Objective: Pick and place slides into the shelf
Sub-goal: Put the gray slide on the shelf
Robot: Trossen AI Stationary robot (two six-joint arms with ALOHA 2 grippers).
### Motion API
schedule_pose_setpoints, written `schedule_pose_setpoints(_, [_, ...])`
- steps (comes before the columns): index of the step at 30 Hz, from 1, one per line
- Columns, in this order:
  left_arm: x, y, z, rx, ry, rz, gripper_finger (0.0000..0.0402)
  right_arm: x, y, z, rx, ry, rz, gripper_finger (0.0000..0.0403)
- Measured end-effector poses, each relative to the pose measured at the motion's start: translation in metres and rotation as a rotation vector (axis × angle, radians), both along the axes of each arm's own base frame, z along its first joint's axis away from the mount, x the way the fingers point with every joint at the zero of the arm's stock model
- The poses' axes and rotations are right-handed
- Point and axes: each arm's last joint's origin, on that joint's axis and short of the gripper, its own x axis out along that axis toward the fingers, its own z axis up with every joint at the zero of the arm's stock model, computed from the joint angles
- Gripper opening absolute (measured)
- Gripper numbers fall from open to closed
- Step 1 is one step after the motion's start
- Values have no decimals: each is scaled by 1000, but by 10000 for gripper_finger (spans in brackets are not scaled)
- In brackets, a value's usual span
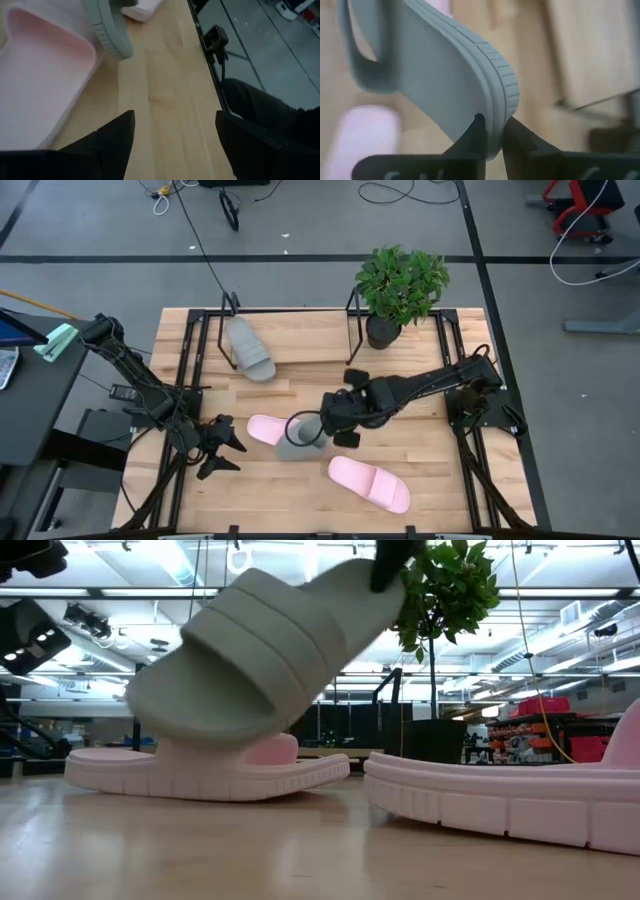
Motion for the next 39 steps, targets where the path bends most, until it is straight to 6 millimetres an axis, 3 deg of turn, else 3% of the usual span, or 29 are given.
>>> schedule_pose_setpoints(8, [9,8,2,-20,-20,72,283,3,-17,57,-230,-86,269,35])
schedule_pose_setpoints(12, [13,14,2,-20,-22,114,283,1,-21,72,-282,-83,382,35])
schedule_pose_setpoints(17, [20,23,3,-3,-32,191,283,2,-29,73,-344,-24,487,35])
schedule_pose_setpoints(22, [26,34,3,33,-49,280,283,13,-51,65,-399,42,527,35])
schedule_pose_setpoints(33, [37,58,3,112,-67,414,283,23,-128,65,-513,139,576,34])
schedule_pose_setpoints(39, [42,73,3,123,-65,502,283,23,-176,65,-466,94,571,34])
